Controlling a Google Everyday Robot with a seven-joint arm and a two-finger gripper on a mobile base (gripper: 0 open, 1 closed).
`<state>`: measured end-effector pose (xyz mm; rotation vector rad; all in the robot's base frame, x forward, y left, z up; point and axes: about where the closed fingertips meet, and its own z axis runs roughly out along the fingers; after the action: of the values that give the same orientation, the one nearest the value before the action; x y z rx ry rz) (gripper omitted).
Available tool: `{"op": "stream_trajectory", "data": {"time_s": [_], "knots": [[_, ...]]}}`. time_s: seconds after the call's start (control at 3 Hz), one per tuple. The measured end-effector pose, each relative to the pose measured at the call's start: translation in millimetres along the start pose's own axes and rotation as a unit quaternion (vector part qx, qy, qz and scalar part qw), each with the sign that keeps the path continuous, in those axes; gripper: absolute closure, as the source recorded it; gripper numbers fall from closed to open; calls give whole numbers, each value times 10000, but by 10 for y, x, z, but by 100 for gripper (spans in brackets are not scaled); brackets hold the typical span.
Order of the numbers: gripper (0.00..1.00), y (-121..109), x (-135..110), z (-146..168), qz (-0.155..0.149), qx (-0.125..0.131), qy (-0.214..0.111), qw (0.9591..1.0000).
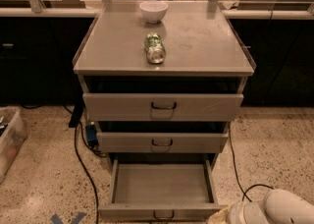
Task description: Close bottom drawer
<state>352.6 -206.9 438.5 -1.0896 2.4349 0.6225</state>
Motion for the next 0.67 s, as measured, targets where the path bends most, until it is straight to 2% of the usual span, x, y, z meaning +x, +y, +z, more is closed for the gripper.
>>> {"op": "stream_trajectory", "data": {"time_s": [0.33, 0.67], "knots": [[100, -27, 52, 92, -56, 220, 142, 9996], [100, -88, 69, 547, 114, 395, 173, 9990]]}}
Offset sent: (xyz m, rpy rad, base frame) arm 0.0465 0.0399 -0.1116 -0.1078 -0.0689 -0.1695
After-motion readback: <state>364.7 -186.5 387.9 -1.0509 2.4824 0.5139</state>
